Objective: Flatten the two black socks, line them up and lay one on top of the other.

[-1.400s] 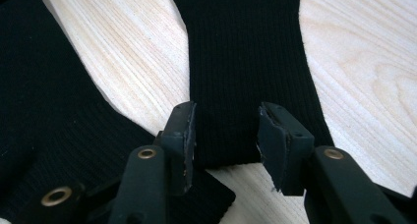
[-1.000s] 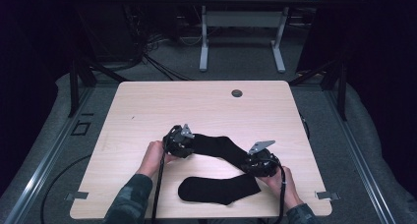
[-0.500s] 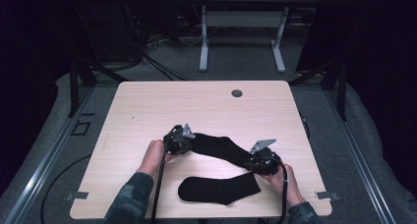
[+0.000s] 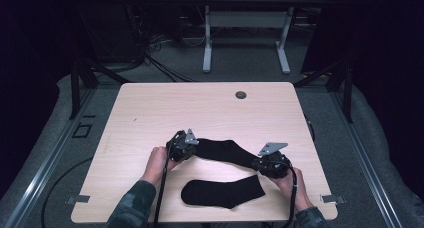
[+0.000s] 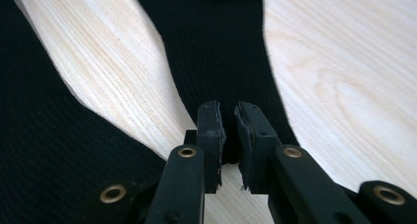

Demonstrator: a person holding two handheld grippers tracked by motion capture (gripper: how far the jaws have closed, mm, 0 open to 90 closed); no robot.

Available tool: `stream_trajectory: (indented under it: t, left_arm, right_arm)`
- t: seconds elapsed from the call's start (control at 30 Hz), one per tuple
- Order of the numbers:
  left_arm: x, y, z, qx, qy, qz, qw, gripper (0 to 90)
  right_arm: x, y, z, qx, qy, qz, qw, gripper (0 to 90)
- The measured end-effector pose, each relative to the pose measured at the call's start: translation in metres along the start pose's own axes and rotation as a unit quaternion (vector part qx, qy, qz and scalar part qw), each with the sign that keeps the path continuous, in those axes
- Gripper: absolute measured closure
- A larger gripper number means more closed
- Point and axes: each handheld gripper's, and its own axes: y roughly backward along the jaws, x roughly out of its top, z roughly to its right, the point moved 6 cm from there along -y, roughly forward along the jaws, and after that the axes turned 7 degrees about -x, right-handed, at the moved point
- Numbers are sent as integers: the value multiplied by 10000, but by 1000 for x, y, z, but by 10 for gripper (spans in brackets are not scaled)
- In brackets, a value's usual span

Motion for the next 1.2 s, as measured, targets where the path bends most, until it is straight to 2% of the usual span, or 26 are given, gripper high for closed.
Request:
stream_trajectory:
  t: [0.3, 0.53, 0.97, 1.2]
  left_arm:
    - [3, 26, 9, -10, 211, 422, 9989, 868]
    - [3, 42, 12, -56, 467, 704, 9964, 865]
    - [0, 60, 20, -109, 660, 892, 9938, 861]
    - [-9, 62, 26, -125, 723, 820, 9939, 857]
  right_arm:
    - [8, 17, 4, -112, -51, 390, 9992, 815]
    - [16, 30, 4, -156, -15, 625, 9979, 816]
    - [24, 47, 1, -193, 37, 884, 9959, 820]
    - [22, 52, -3, -123, 56, 896, 9959, 820]
